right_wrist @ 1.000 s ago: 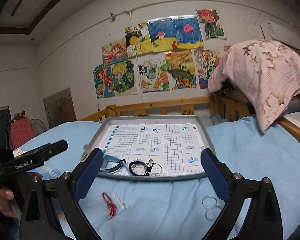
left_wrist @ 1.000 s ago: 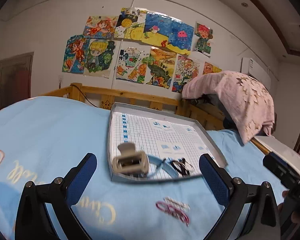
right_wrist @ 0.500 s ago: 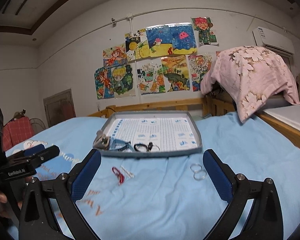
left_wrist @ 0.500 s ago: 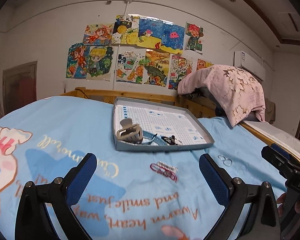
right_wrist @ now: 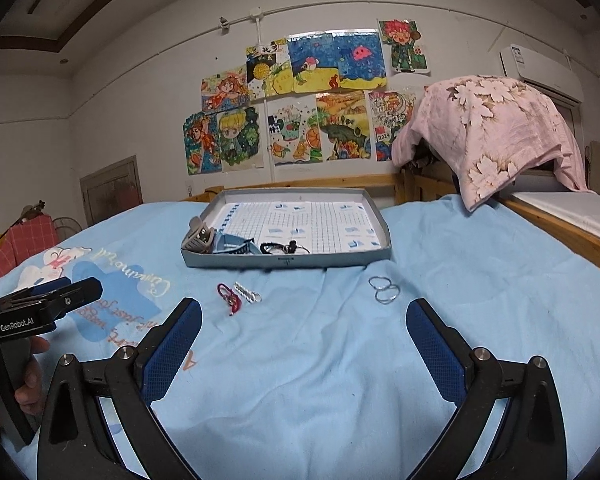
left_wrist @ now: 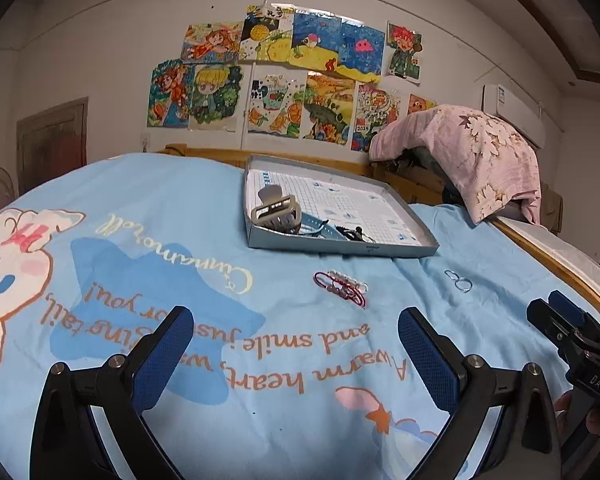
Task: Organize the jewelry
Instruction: 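Move both tools back toward the red string and silver rings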
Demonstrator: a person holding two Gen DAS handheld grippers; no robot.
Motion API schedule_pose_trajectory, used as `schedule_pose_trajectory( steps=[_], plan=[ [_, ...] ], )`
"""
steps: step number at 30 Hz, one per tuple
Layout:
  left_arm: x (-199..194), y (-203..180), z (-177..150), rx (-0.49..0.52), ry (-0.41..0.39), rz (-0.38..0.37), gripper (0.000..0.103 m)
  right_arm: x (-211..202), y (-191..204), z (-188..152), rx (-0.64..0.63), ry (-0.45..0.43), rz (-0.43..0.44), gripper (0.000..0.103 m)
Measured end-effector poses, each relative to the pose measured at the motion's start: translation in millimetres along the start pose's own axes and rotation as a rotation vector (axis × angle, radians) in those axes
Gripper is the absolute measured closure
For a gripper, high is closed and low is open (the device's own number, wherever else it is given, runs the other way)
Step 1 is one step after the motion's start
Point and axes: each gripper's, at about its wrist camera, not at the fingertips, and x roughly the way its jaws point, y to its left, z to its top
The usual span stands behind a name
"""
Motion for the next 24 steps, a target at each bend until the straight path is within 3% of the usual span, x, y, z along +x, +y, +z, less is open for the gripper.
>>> schedule_pose_trajectory(
  steps=[11, 24],
  plan=[
    [10.3, -7.1, 6.9, 0.021, 0.053, -0.027, 0.0, 7.4, -0.8, 5.2, 0.019, 0.027, 0.013, 0.002],
    [33.7, -17.9, 36.0, 0.034, -0.014, -0.039, 0.0, 31.7, -5.4, 41.7, -0.018, -0.019, 0.011, 0.002]
  ],
)
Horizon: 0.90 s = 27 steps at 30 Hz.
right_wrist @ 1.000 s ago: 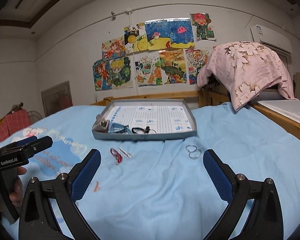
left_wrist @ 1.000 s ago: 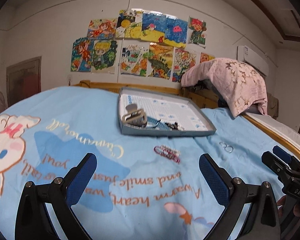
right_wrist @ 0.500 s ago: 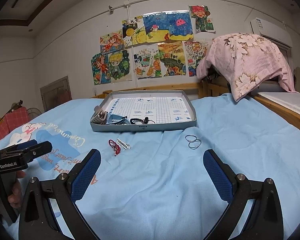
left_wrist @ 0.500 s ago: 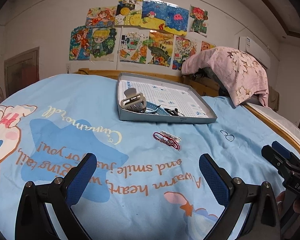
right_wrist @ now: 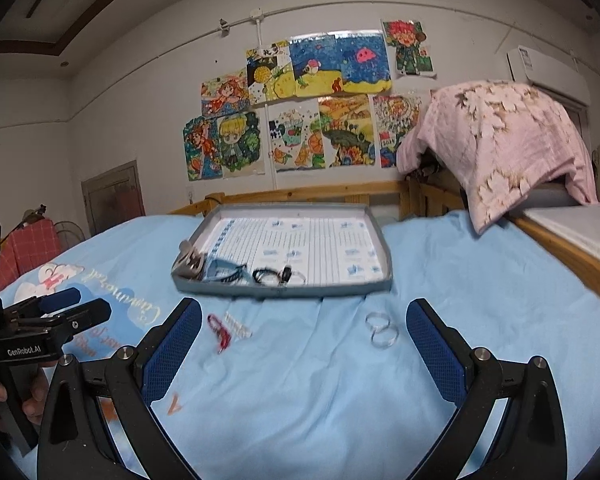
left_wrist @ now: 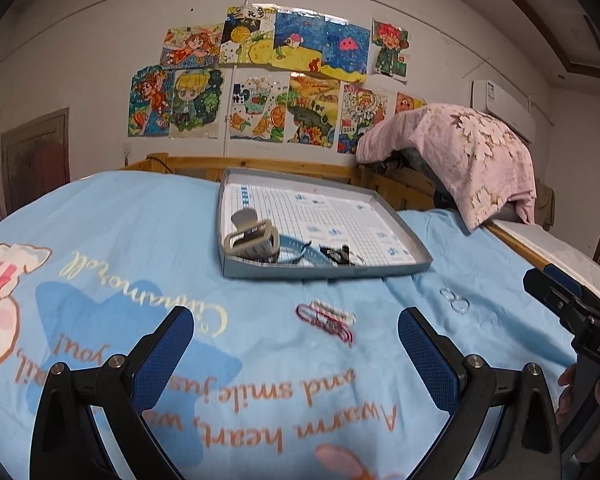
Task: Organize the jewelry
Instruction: 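Move both tools back toward the red string and silver rings, then grasp the red string bracelet with the left gripper while the right gripper grasps a silver ring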
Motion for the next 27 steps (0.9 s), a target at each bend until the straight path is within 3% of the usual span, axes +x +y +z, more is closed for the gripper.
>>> schedule_pose_trajectory(
  steps=[6, 11, 16, 22, 27],
  plan=[
    [28.9, 1.3, 17.6, 0.005, -0.018, -0.007, 0.0, 19.8, -5.8, 23.7, -0.057, -0.054, -0.053, 0.002],
    [60.5, 7.2, 29.7, -0.015, -0.009, -0.019, 0.0, 50.8, -19.1, 36.1, -0.023, -0.033, -0.025, 0.002],
    [88.3, 12.8, 31.3, -0.026, 0.025, -0.032, 0.0, 90.9, -37.3, 29.5, 0.031, 0.032, -0.003, 0.002],
    [118.4, 20.6, 11.0, -0.065, 0.12, -0.105, 0.003, 121.5, -46.6, 2.3, 0.049, 0.13, 0.026, 0.004],
    [135.0, 15.7, -7.0, -0.039, 0.181, -0.146, 0.014, 138.4, -42.6, -17.6, 0.035, 0.214, 0.047, 0.021]
  ],
)
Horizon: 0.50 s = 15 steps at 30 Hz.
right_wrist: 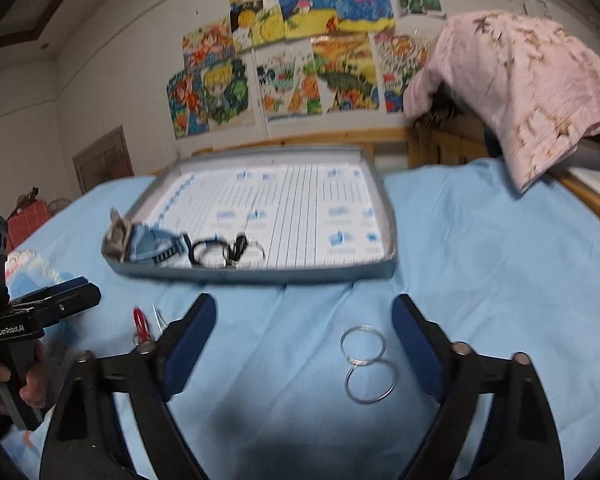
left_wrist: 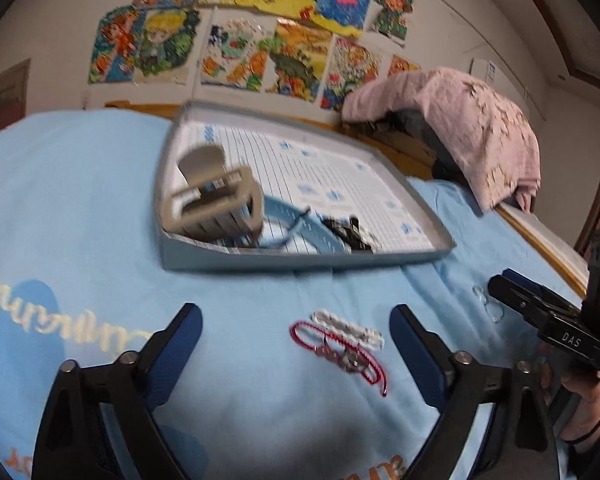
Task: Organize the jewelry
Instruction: 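Grasp the red string bracelet with the left gripper while the right gripper grasps a silver ring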
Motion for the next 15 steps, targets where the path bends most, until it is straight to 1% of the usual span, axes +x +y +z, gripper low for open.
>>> schedule_pose_trajectory(
  steps=[2, 5, 6, 8, 10, 12, 14, 15],
  plan=[
    [8.4, -0.4, -4.4, 0.006, 0.037, -0.015, 0.022, 7.4, 0.3, -6.7, 0.001, 0.031, 0.003, 0.021],
    [15.6, 1.9, -7.8, 0.0, 0.066, -0.04, 0.03, 14.4, -3.0, -11.3, 0.014, 0.061, 0.005, 0.025],
    [18.3, 2.9, -8.1, -0.005, 0.076, -0.053, 0.032, 15.9, -4.2, -11.9, 0.019, 0.066, 0.005, 0.027],
    [25.5, 5.4, -7.3, -0.016, 0.101, -0.083, 0.04, 19.6, -7.2, -13.1, 0.032, 0.079, 0.001, 0.028],
    [33.4, 8.7, -7.2, -0.032, 0.13, -0.102, 0.044, 21.4, -9.8, -14.5, 0.043, 0.084, -0.016, 0.029],
    [37.6, 9.6, -7.2, -0.038, 0.141, -0.111, 0.046, 22.1, -12.4, -14.5, 0.055, 0.084, -0.034, 0.03],
    [40.9, 9.4, -7.0, -0.04, 0.148, -0.117, 0.058, 24.1, -14.7, -14.8, 0.066, 0.09, -0.047, 0.031],
    [42.6, 9.7, -7.3, -0.043, 0.154, -0.123, 0.061, 25.7, -15.0, -15.1, 0.068, 0.097, -0.054, 0.033]
  ],
)
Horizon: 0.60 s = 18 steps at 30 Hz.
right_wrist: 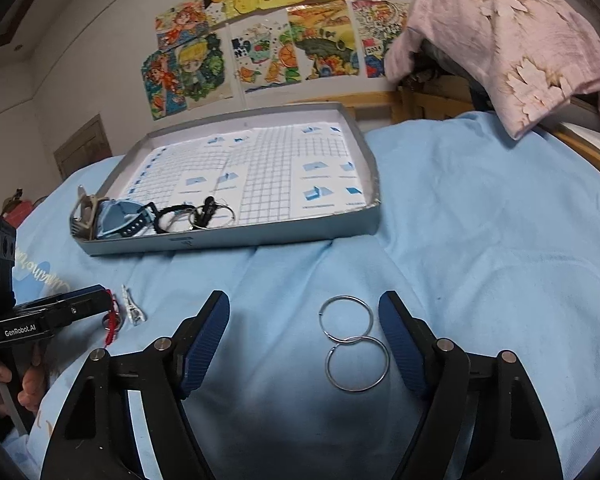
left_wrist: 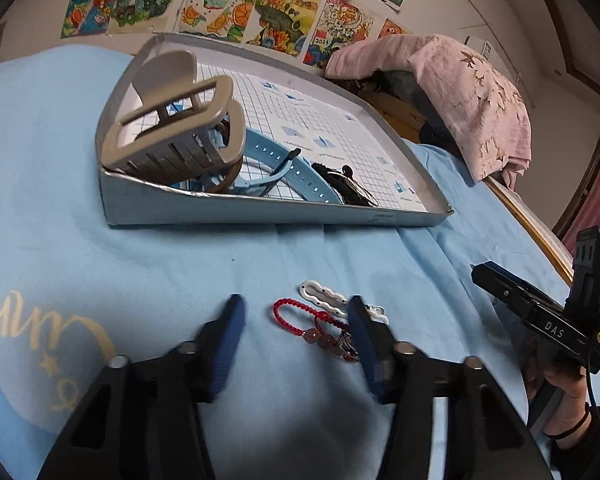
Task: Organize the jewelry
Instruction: 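Grasp the red string bracelet with the left gripper while the right gripper grasps a silver ring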
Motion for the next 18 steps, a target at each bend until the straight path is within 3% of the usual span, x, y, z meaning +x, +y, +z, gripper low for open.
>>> schedule_pose_trajectory(
  steps=[2, 7, 18],
  plan=[
    [2.2, 0.4, -1.5, -0.005, 0.006, -0.01, 0.069, 3.8, -0.1, -1.4, 0.003, 0.016, -0.003, 0.036],
    [4.5, 2.5, -5.4, -0.015, 0.016, -0.038, 0.092, 11.7, 1.2, -5.8, 0.007, 0.057, 0.015, 0.058],
    [-4.5, -2.3, -17.8, -0.001, 0.002, -0.116, 0.099, 8.8, 17.8, -17.9, -0.025, 0.089, 0.082, 0.086]
  ],
)
